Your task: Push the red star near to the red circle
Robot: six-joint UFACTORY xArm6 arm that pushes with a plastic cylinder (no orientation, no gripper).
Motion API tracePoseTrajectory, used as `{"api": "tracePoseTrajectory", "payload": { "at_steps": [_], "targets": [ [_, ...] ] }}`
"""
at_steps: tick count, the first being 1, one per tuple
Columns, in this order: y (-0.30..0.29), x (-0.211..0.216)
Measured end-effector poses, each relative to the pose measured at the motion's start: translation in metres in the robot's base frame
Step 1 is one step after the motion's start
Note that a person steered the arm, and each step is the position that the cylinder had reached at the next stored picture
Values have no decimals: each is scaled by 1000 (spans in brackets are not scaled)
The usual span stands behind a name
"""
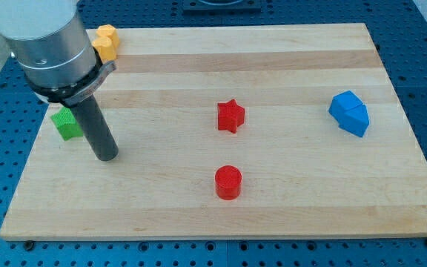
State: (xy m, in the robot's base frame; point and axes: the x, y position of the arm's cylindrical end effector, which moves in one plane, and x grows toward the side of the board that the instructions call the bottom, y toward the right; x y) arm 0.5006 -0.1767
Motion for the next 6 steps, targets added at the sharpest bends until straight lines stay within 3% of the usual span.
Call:
{"api": "tracePoseTrajectory", "payload": {
  "at_steps": [2, 4, 6],
  "targets": [
    [2, -12],
    [47, -89],
    [66, -105]
  ]
}}
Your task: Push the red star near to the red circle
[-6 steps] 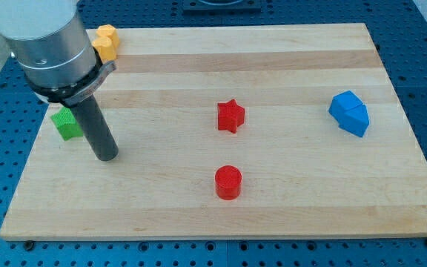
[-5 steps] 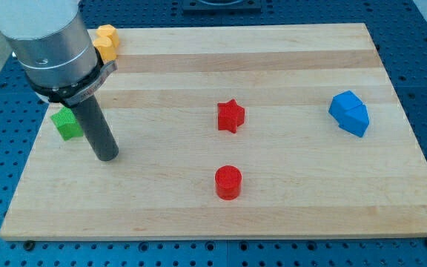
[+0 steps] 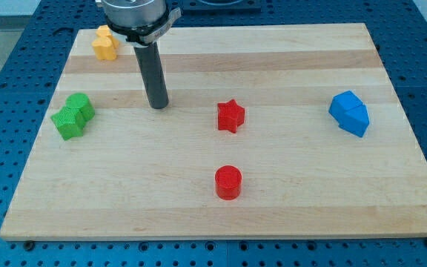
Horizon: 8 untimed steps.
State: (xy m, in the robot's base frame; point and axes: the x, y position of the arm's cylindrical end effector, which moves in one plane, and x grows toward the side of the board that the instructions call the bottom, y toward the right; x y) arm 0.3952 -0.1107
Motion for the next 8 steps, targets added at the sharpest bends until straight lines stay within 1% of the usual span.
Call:
{"api": "tracePoseTrajectory", "payload": {
  "at_steps": [1, 2, 3, 4, 5, 7, 8],
  "targets": [
    [27, -6],
    [33, -6],
    [57, -8],
    [93, -9],
    [113, 9],
    [114, 69],
    [117, 82]
  ]
}}
